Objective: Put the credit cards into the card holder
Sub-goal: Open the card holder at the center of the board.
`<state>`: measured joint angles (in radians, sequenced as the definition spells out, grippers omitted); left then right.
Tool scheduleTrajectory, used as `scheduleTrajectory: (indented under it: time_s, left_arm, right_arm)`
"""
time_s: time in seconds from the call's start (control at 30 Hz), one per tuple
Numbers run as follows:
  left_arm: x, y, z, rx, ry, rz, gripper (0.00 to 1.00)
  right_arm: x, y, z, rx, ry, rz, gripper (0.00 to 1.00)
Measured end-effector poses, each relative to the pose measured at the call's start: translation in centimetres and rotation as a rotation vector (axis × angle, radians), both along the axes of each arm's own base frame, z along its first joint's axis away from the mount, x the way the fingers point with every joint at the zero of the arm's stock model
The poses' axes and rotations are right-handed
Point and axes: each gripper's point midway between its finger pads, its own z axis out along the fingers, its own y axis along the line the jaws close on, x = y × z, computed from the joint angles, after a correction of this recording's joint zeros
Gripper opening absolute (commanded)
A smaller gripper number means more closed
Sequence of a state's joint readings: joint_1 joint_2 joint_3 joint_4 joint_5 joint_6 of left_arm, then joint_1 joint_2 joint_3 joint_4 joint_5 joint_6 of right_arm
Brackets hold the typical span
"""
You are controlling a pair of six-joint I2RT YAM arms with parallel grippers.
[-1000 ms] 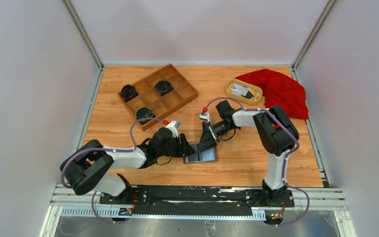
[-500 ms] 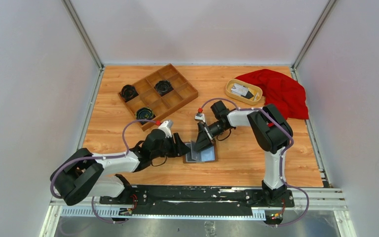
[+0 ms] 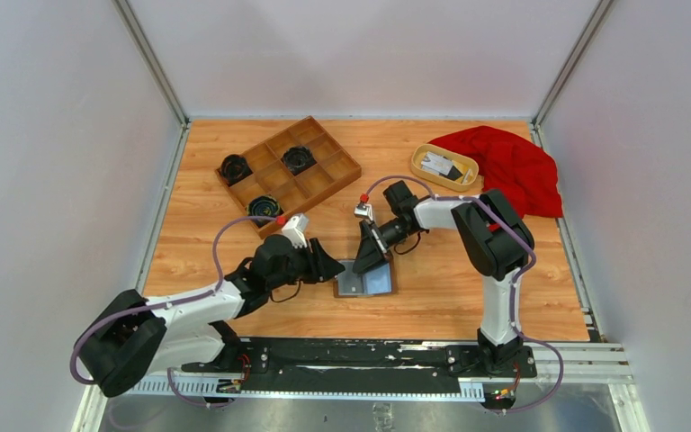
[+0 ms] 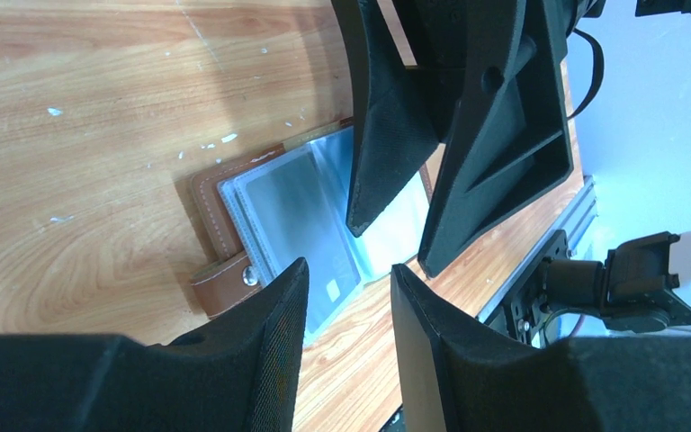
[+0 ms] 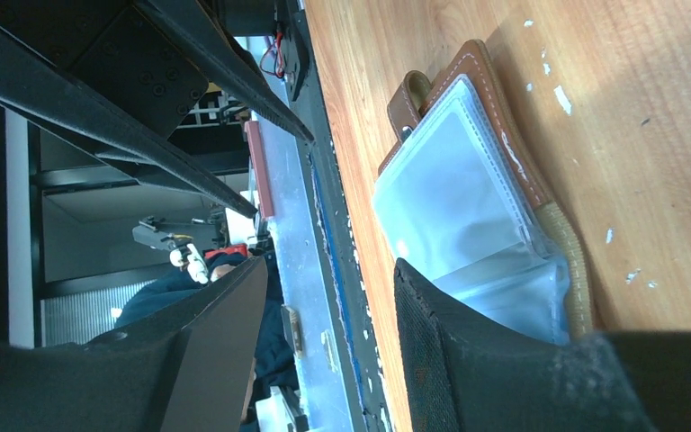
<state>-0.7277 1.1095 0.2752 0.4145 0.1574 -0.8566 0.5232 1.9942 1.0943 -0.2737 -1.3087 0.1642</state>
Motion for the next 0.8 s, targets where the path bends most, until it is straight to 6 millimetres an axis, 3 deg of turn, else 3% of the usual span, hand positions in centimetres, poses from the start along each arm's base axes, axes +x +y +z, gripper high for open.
scheduleTrajectory:
  time_s: [0.27,0.37,0.43,0.5,0.53,0.7,0.77,0.8]
  left_arm:
    - [-0.1,-0.3,1.5,-0.012,-0.054,-0.037,0.44]
    - [0.0,-0.1,3.4,-0.014,-0.124,-0.052,0.53]
    - [0.4,0.1,5.4,-0.012,-0.193,-0.058,0.65]
    - [0.9,0.4,7.6,-0.004,-0.270,-0.060,0.92]
    - [1.2,0.6,9.1,0.002,-0.308,-0.057,0.99]
    - [2.5,2.3,15.4,0.090,-0.476,-0.027,1.00]
    - [3.1,3.1,18.0,0.138,-0.527,-0.015,1.00]
    - [3.4,3.5,19.2,0.168,-0.549,-0.012,1.00]
  right_arm:
    - [0.7,-0.3,1.8,0.002,-0.151,0.015,0.58]
    - [1.4,-0.9,3.3,0.003,-0.276,0.019,0.59]
    - [2.0,-1.6,4.4,-0.001,-0.362,0.014,0.60]
    - [2.9,-2.7,5.5,-0.015,-0.462,0.008,0.60]
    - [3.5,-3.4,6.2,-0.025,-0.517,0.002,0.61]
    - [7.5,-8.1,10.0,-0.096,-0.821,-0.070,0.65]
    - [9.1,-10.7,11.6,-0.163,-0.955,-0.114,0.72]
    - [9.9,-11.9,12.4,-0.199,-1.017,-0.135,0.80]
